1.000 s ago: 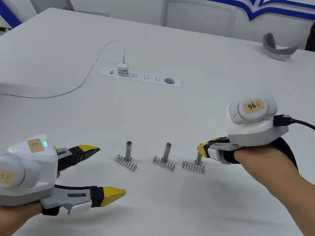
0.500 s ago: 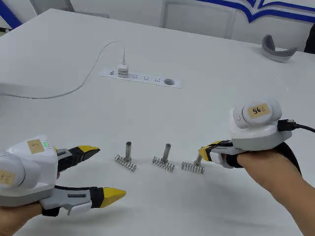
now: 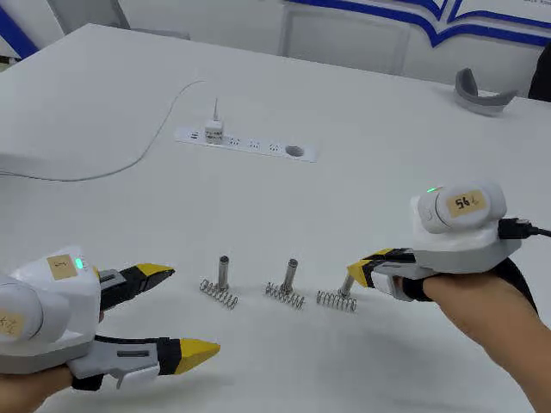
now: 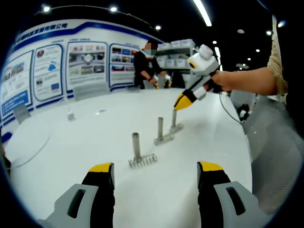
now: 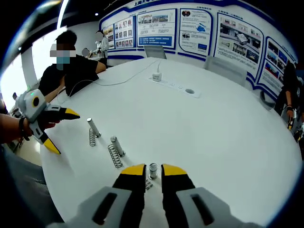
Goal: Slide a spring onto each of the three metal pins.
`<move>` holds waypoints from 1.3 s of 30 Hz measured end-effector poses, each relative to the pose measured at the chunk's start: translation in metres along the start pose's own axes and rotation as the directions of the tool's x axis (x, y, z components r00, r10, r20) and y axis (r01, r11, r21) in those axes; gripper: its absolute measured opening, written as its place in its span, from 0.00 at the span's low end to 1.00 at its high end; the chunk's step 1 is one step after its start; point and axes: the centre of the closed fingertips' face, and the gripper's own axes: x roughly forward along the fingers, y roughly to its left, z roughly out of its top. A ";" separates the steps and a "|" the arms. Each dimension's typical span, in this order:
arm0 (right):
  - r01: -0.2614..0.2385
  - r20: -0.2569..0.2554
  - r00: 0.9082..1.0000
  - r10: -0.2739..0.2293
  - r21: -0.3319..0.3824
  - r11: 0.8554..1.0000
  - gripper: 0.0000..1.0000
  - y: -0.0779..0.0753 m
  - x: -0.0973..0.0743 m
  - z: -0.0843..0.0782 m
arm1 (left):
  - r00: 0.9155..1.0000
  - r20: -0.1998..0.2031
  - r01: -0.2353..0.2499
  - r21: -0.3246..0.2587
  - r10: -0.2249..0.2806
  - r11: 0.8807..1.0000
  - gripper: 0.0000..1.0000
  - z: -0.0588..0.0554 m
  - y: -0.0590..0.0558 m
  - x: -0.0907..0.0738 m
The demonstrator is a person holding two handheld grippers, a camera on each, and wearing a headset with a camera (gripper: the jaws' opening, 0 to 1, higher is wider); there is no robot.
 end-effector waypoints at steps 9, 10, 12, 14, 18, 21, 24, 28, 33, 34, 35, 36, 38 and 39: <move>-0.069 -0.016 0.998 0.069 -0.035 0.997 0.16 0.000 -0.002 -0.019 | 1.000 0.000 -0.001 0.002 0.001 1.000 0.72 0.000 0.001 -0.001; -0.090 -0.024 0.996 0.089 -0.069 0.994 0.16 0.004 0.000 -0.022 | 1.000 0.000 -0.001 0.003 0.001 1.000 0.72 0.000 0.001 -0.001; -0.110 -0.040 0.994 0.106 -0.099 0.989 0.16 0.009 0.002 -0.027 | 1.000 0.000 0.000 0.003 0.000 1.000 0.72 0.001 0.001 -0.001; -0.125 -0.046 0.992 0.120 -0.124 0.984 0.17 0.011 0.006 -0.029 | 1.000 -0.001 0.000 0.005 0.000 1.000 0.72 0.001 0.001 -0.001; -0.153 -0.075 0.987 0.142 -0.156 0.976 0.17 0.011 0.014 -0.035 | 1.000 -0.001 0.000 0.006 0.000 1.000 0.72 0.001 0.002 -0.001; -0.183 -0.087 0.982 0.169 -0.182 0.966 0.16 0.013 0.018 -0.037 | 1.000 0.000 -0.002 0.005 0.002 1.000 0.72 0.001 0.002 -0.001; -0.207 -0.109 0.976 0.188 -0.198 0.958 0.16 0.014 0.022 -0.040 | 1.000 -0.003 -0.003 0.004 0.003 1.000 0.72 0.001 0.003 -0.002; -0.226 -0.134 0.971 0.200 -0.219 0.949 0.15 0.015 0.027 -0.043 | 1.000 -0.004 -0.006 -0.001 0.006 1.000 0.72 -0.001 0.003 -0.002; -0.249 -0.157 0.964 0.217 -0.231 0.941 0.14 0.017 0.030 -0.047 | 1.000 -0.008 -0.006 -0.004 0.006 1.000 0.72 -0.002 0.001 -0.001; -0.254 -0.160 0.962 0.220 -0.233 0.939 0.14 0.017 0.030 -0.048 | 1.000 -0.009 -0.007 -0.004 0.007 1.000 0.72 -0.003 0.001 -0.002; -0.261 -0.165 0.960 0.226 -0.239 0.935 0.14 0.018 0.030 -0.048 | 1.000 -0.009 -0.007 -0.007 0.007 1.000 0.72 -0.003 0.001 -0.002; -0.265 -0.168 0.959 0.228 -0.242 0.933 0.14 0.019 0.030 -0.048 | 1.000 -0.009 -0.007 -0.008 0.007 1.000 0.72 -0.003 0.001 -0.002; -0.275 -0.175 0.956 0.236 -0.252 0.928 0.14 0.020 0.030 -0.049 | 1.000 -0.010 -0.008 -0.010 0.008 1.000 0.72 -0.004 0.001 -0.002; -0.280 -0.184 0.954 0.238 -0.256 0.925 0.14 0.020 0.030 -0.050 | 1.000 -0.011 -0.008 -0.010 0.008 1.000 0.72 -0.004 0.001 -0.002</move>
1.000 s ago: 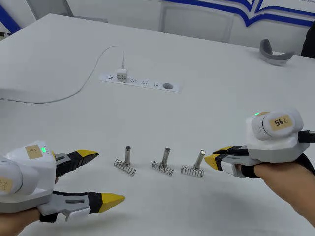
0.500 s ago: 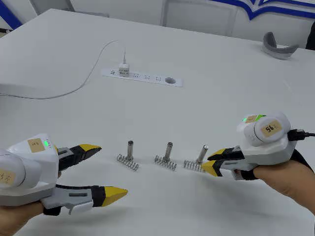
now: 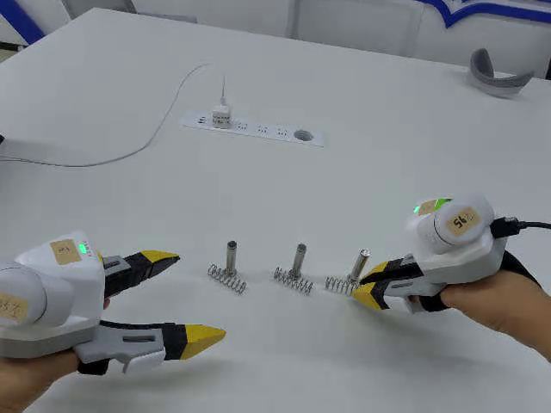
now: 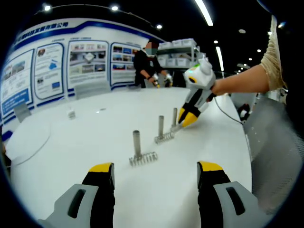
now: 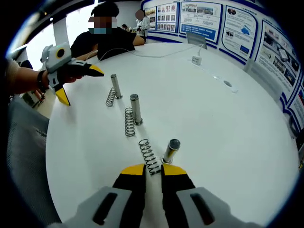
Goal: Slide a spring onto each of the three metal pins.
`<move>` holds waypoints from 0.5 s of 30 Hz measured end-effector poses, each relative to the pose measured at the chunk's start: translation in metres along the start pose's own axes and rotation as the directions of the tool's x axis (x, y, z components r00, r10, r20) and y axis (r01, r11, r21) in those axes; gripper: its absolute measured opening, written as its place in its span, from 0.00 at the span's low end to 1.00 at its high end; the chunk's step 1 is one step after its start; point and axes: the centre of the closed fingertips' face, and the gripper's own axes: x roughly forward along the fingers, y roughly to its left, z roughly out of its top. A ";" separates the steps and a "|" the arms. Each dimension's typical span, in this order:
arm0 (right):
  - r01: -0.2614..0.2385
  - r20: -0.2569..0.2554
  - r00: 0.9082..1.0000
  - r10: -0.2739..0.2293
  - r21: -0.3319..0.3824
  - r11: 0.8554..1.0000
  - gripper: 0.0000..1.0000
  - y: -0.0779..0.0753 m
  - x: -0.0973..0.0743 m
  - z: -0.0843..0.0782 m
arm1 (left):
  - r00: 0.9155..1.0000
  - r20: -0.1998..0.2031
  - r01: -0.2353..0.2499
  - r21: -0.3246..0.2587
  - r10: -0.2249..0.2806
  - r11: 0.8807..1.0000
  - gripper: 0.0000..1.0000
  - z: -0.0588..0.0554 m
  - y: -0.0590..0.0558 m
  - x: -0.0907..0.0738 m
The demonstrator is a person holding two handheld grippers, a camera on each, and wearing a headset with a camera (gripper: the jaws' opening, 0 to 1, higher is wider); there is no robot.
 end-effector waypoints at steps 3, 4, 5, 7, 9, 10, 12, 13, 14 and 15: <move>-0.012 -0.011 1.000 0.012 -0.019 1.000 0.13 0.002 0.000 0.001 | 1.000 0.001 0.001 -0.001 -0.001 1.000 0.72 0.001 -0.001 0.000; -0.015 -0.013 1.000 0.015 -0.022 1.000 0.13 0.002 0.001 0.001 | 1.000 0.001 0.001 -0.001 -0.001 1.000 0.72 0.001 -0.001 0.000; -0.017 -0.016 1.000 0.017 -0.027 0.999 0.13 0.002 0.001 0.001 | 1.000 0.000 0.001 -0.001 -0.001 1.000 0.72 0.000 -0.001 0.001; -0.032 -0.029 0.999 0.031 -0.034 0.999 0.12 0.004 0.002 -0.001 | 1.000 -0.002 0.003 -0.002 -0.003 1.000 0.72 0.000 -0.002 0.001; -0.043 -0.044 0.998 0.041 -0.047 0.998 0.12 0.006 0.002 -0.003 | 1.000 -0.003 0.006 -0.003 -0.006 1.000 0.71 -0.001 -0.003 0.001; -0.048 -0.055 0.997 0.045 -0.052 0.997 0.12 0.007 0.003 -0.004 | 1.000 -0.004 0.007 -0.003 -0.007 1.000 0.71 -0.001 -0.004 0.000; -0.051 -0.064 0.997 0.047 -0.063 0.997 0.12 0.007 0.003 -0.005 | 1.000 -0.005 0.008 -0.002 -0.008 1.000 0.71 -0.001 -0.004 0.000; -0.054 -0.068 0.996 0.050 -0.064 0.996 0.12 0.007 0.002 -0.006 | 1.000 -0.005 0.009 -0.003 -0.009 1.000 0.71 -0.001 -0.005 0.000; -0.057 -0.070 0.996 0.052 -0.065 0.996 0.12 0.007 0.002 -0.005 | 1.000 -0.004 0.010 -0.004 -0.010 1.000 0.71 -0.001 -0.005 0.000; -0.057 -0.071 0.996 0.052 -0.067 0.996 0.12 0.007 0.002 -0.005 | 1.000 -0.004 0.011 -0.003 -0.011 1.000 0.71 -0.001 -0.005 0.000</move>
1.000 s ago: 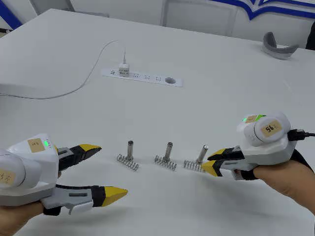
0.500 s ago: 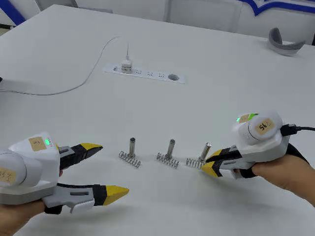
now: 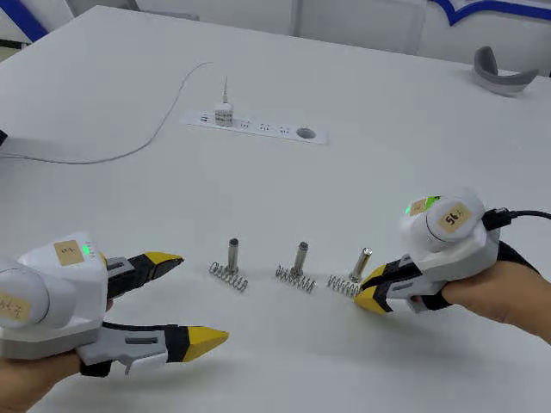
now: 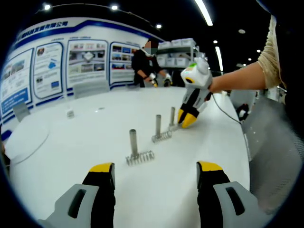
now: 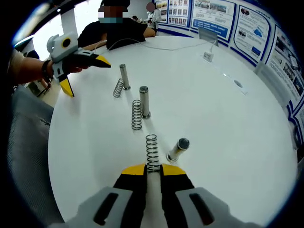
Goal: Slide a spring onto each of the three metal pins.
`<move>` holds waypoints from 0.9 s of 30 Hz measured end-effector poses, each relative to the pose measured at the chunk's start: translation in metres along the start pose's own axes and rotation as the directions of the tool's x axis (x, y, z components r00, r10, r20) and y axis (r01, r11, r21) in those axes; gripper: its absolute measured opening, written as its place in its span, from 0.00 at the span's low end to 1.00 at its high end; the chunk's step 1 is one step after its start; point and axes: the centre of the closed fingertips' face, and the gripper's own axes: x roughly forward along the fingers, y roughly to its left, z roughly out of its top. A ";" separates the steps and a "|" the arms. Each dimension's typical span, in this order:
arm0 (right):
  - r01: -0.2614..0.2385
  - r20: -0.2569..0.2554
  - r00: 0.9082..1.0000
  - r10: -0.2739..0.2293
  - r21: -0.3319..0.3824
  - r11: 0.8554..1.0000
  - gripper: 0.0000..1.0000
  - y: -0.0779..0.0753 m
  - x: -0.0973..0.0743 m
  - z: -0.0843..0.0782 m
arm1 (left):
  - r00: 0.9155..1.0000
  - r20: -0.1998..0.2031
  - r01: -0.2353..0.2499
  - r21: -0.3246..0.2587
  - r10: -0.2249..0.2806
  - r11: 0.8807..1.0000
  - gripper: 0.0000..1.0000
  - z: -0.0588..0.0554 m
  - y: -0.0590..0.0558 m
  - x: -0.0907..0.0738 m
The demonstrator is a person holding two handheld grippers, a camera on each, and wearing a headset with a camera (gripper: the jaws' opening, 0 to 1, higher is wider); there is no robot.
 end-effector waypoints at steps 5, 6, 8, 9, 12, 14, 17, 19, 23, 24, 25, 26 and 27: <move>-0.012 -0.017 1.000 0.012 -0.007 1.000 0.12 0.000 0.002 0.000 | 1.000 0.003 0.008 0.002 -0.008 1.000 0.70 0.002 -0.004 0.002; -0.014 -0.019 1.000 0.014 -0.006 1.000 0.12 0.000 0.002 -0.001 | 1.000 0.004 0.010 0.001 -0.010 1.000 0.70 0.002 -0.004 0.002; -0.017 -0.026 1.000 0.017 -0.006 1.000 0.12 0.000 0.003 -0.002 | 1.000 0.005 0.012 0.001 -0.012 1.000 0.70 0.002 -0.006 0.003; -0.018 -0.029 0.999 0.018 -0.006 1.000 0.12 0.001 0.003 -0.002 | 1.000 0.006 0.013 0.001 -0.013 1.000 0.70 0.002 -0.006 0.003; -0.023 -0.030 0.999 0.023 0.003 1.000 0.12 0.001 0.003 -0.002 | 1.000 0.005 0.016 0.000 -0.016 1.000 0.70 0.001 -0.007 0.003; -0.022 -0.031 0.999 0.022 0.001 1.000 0.12 0.001 0.003 -0.001 | 1.000 0.005 0.018 -0.002 -0.018 1.000 0.70 0.001 -0.008 0.003; -0.023 -0.029 0.999 0.023 0.008 1.000 0.11 0.003 0.002 -0.002 | 1.000 0.005 0.025 0.000 -0.025 1.000 0.70 0.000 -0.010 0.004; -0.018 -0.026 1.000 0.018 0.007 1.000 0.11 0.004 0.000 -0.002 | 0.999 0.005 0.032 -0.001 -0.032 0.999 0.70 0.000 -0.012 0.004; -0.017 -0.018 1.000 0.017 0.017 1.000 0.11 0.007 -0.006 -0.003 | 0.999 -0.001 0.047 0.003 -0.047 0.999 0.68 -0.002 -0.018 0.007; -0.019 -0.016 1.000 0.020 0.021 1.000 0.11 0.008 -0.007 -0.003 | 0.999 -0.001 0.052 0.003 -0.052 0.999 0.68 -0.002 -0.020 0.007; -0.020 -0.014 1.000 0.020 0.021 1.000 0.11 0.010 -0.009 -0.003 | 0.998 0.000 0.056 0.002 -0.056 0.998 0.68 -0.002 -0.021 0.008; -0.021 -0.011 1.000 0.021 0.020 1.000 0.11 0.012 -0.011 -0.002 | 0.998 0.000 0.062 0.003 -0.062 0.998 0.67 -0.002 -0.023 0.009; -0.023 -0.010 1.000 0.023 0.017 1.000 0.11 0.014 -0.012 -0.001 | 0.998 0.001 0.067 0.004 -0.067 0.998 0.67 -0.002 -0.025 0.010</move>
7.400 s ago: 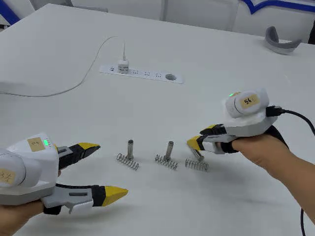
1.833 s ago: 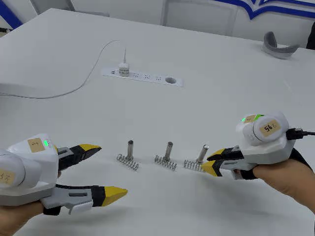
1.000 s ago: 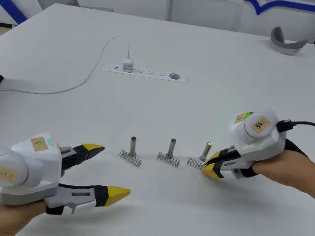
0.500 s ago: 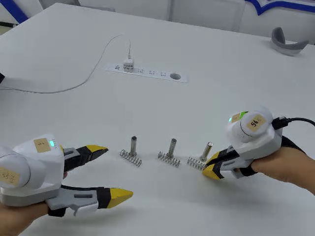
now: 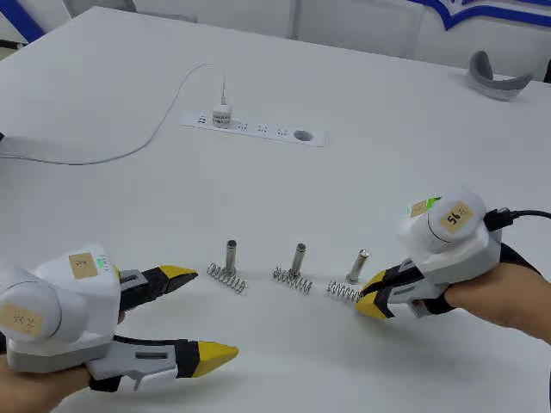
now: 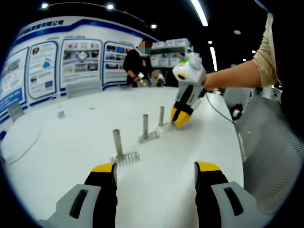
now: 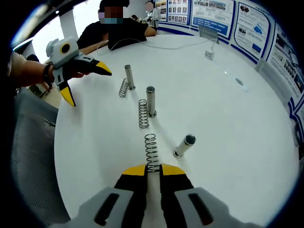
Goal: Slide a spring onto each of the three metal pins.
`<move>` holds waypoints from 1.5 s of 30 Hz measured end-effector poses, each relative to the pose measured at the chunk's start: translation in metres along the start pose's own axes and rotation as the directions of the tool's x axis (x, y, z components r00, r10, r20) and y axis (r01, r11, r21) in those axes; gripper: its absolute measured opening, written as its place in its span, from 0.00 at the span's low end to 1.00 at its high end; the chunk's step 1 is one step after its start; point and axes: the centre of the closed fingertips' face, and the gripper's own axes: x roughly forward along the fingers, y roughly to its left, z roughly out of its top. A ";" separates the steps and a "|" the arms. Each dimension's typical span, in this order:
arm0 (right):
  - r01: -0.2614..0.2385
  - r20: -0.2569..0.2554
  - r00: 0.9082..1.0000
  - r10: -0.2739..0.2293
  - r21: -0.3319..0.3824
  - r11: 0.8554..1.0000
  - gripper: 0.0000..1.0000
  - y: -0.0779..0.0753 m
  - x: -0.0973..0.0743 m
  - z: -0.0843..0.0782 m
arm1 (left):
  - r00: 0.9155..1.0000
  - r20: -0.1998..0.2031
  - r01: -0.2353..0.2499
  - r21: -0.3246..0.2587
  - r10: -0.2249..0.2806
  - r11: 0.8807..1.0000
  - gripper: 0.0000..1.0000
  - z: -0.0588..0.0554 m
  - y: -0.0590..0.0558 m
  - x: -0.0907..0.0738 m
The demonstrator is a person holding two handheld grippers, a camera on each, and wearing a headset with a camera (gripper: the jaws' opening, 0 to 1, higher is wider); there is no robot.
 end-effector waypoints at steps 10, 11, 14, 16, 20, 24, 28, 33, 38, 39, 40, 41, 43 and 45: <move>-0.036 0.012 0.999 0.037 -0.088 0.995 0.11 0.025 -0.010 0.019 | 0.999 0.007 0.050 0.013 -0.050 0.999 0.63 0.003 -0.012 0.010; -0.046 0.014 0.999 0.048 -0.097 0.994 0.11 0.029 -0.009 0.021 | 0.999 0.008 0.053 0.015 -0.053 0.998 0.63 0.004 -0.013 0.011; -0.061 0.007 0.998 0.063 -0.129 0.990 0.11 0.036 -0.008 0.025 | 0.998 0.011 0.061 0.019 -0.062 0.998 0.61 0.005 -0.015 0.014; -0.074 0.003 0.997 0.075 -0.147 0.986 0.11 0.041 -0.007 0.029 | 0.998 0.013 0.069 0.026 -0.069 0.997 0.60 0.006 -0.017 0.016; -0.094 -0.007 0.996 0.094 -0.174 0.980 0.11 0.048 -0.005 0.034 | 0.997 0.014 0.078 0.038 -0.079 0.996 0.56 0.008 -0.020 0.021; -0.112 -0.017 0.994 0.111 -0.204 0.972 0.11 0.056 -0.003 0.039 | 0.996 0.026 0.089 0.045 -0.090 0.995 0.53 0.012 -0.024 0.028; -0.130 -0.024 0.992 0.128 -0.238 0.963 0.11 0.063 -0.001 0.045 | 0.993 0.029 0.110 0.061 -0.112 0.992 0.50 0.015 -0.031 0.035; -0.147 -0.031 0.989 0.144 -0.275 0.950 0.11 0.071 0.001 0.051 | 0.991 0.026 0.127 0.088 -0.130 0.988 0.45 0.018 -0.036 0.042; -0.165 -0.045 0.986 0.159 -0.303 0.939 0.11 0.076 0.003 0.052 | 0.989 0.021 0.142 0.119 -0.145 0.983 0.39 0.020 -0.040 0.046; -0.167 -0.046 0.986 0.161 -0.307 0.937 0.11 0.077 0.003 0.052 | 0.989 0.019 0.143 0.123 -0.147 0.982 0.37 0.020 -0.040 0.046; -0.170 -0.048 0.986 0.163 -0.309 0.936 0.11 0.077 0.003 0.052 | 0.989 0.018 0.146 0.127 -0.149 0.981 0.36 0.020 -0.041 0.047; -0.176 -0.054 0.984 0.167 -0.314 0.933 0.11 0.079 0.003 0.051 | 0.988 0.018 0.149 0.133 -0.153 0.980 0.35 0.021 -0.042 0.048; -0.177 -0.057 0.984 0.167 -0.323 0.930 0.11 0.080 0.004 0.051 | 0.987 0.017 0.153 0.146 -0.157 0.977 0.32 0.021 -0.043 0.049; -0.183 -0.064 0.983 0.172 -0.330 0.926 0.11 0.081 0.004 0.050 | 0.986 0.015 0.160 0.160 -0.164 0.974 0.28 0.021 -0.046 0.049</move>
